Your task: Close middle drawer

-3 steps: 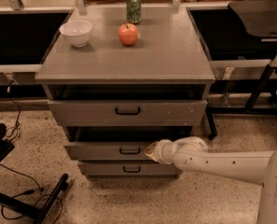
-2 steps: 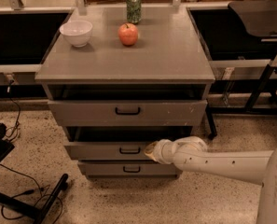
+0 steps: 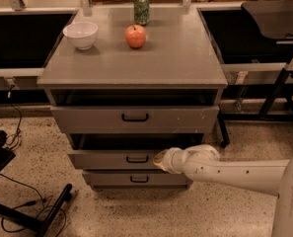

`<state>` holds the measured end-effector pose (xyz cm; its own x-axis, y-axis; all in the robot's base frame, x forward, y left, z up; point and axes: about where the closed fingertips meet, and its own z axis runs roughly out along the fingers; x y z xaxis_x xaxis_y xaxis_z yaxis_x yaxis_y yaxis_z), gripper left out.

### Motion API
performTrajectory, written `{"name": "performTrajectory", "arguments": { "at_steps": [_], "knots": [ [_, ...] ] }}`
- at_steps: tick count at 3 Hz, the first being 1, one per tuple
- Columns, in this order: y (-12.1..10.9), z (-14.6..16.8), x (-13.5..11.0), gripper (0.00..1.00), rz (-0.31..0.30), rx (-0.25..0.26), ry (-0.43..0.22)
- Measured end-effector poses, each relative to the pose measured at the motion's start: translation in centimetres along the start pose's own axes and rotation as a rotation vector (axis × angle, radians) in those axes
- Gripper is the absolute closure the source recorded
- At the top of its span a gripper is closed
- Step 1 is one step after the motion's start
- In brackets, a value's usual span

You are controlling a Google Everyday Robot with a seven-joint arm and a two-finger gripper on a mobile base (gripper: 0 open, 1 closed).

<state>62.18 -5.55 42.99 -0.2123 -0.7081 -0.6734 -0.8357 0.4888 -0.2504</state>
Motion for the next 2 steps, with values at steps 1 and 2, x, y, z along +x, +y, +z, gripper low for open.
{"name": "performTrajectory", "arguments": {
  "at_steps": [1,2],
  "knots": [
    [0.00,0.00,0.00,0.11,0.000,0.000,0.000],
    [0.00,0.00,0.00,0.00,0.000,0.000,0.000]
  ]
}}
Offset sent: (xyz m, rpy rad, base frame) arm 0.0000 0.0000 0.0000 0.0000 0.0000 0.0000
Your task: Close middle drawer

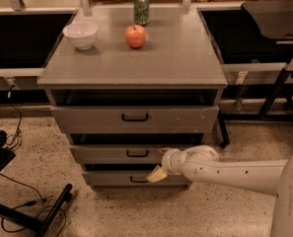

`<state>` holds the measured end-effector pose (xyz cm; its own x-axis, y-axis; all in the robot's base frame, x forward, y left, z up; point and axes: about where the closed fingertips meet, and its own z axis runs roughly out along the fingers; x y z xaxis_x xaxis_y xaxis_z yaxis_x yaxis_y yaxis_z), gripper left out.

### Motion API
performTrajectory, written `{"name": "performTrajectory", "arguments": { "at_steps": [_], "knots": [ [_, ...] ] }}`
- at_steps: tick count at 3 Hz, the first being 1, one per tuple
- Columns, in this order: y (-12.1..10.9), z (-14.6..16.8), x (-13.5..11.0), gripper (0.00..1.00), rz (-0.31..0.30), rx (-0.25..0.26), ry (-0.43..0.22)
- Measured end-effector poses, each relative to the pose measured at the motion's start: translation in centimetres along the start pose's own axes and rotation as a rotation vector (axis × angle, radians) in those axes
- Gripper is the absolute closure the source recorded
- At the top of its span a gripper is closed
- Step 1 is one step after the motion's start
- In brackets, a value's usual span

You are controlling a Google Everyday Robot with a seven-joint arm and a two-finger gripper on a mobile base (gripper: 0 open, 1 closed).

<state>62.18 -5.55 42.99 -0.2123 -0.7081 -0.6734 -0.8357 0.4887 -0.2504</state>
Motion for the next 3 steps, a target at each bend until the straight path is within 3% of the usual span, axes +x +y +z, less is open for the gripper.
{"name": "performTrajectory", "arguments": {
  "at_steps": [2,3],
  "knots": [
    [0.0,0.0,0.0,0.38,0.000,0.000,0.000],
    [1.7,-1.3,-0.1,0.61,-0.017,-0.025,0.018]
  ]
}}
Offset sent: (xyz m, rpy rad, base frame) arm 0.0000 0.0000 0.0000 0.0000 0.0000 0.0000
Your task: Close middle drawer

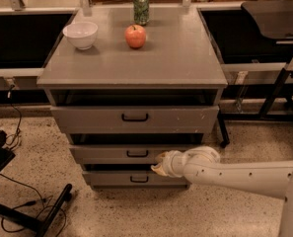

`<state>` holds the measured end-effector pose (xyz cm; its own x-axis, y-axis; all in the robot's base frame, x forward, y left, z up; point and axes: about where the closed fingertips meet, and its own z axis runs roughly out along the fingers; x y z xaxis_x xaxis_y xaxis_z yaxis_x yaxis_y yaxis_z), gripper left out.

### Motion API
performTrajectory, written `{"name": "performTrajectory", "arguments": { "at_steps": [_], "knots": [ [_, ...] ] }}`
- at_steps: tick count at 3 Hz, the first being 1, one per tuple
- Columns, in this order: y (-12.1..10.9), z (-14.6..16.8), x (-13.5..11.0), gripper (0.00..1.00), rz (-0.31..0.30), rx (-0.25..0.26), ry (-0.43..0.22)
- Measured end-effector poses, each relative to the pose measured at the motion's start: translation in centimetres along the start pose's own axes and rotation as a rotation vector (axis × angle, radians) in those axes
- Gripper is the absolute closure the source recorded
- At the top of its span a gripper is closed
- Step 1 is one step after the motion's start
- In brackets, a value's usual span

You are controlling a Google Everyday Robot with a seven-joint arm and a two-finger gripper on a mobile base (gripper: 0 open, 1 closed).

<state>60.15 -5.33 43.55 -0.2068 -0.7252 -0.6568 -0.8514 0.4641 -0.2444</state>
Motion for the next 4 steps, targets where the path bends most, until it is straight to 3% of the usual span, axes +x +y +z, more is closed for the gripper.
{"name": "performTrajectory", "arguments": {
  "at_steps": [1,2,3,4],
  "knots": [
    [3.7,-3.3,0.0,0.84,-0.058,-0.065,0.078],
    [7.7,-8.7,-0.1,1.00,-0.148,-0.143,0.230],
    [9.3,-15.6,-0.8,1.00,-0.169,-0.165,0.376],
    [5.6,-24.1,-2.9,1.00,-0.108,-0.047,0.484]
  ]
}}
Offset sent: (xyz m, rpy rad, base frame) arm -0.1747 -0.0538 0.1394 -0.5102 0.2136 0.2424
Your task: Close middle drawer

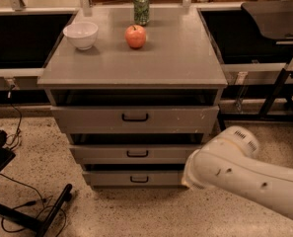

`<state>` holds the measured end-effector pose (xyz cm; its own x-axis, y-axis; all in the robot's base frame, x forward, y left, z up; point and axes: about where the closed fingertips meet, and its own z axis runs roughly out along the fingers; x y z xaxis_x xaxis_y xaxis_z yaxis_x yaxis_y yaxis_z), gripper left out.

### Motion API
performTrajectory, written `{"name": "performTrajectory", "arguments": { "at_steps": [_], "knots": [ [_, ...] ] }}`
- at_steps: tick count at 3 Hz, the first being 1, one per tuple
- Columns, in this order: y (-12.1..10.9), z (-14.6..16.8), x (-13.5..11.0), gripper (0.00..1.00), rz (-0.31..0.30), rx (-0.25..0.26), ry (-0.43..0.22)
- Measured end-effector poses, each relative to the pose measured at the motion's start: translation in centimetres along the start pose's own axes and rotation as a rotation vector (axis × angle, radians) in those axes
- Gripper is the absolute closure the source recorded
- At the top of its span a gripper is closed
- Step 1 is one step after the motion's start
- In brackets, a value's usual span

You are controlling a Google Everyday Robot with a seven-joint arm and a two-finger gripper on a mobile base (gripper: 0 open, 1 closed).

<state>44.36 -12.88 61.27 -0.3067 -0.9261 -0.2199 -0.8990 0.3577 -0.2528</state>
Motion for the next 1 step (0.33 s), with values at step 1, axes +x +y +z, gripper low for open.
{"name": "performTrajectory", "arguments": {
  "at_steps": [1],
  "knots": [
    [-6.56,-9.93,1.22,1.00,0.128,0.235,0.038]
  ]
}}
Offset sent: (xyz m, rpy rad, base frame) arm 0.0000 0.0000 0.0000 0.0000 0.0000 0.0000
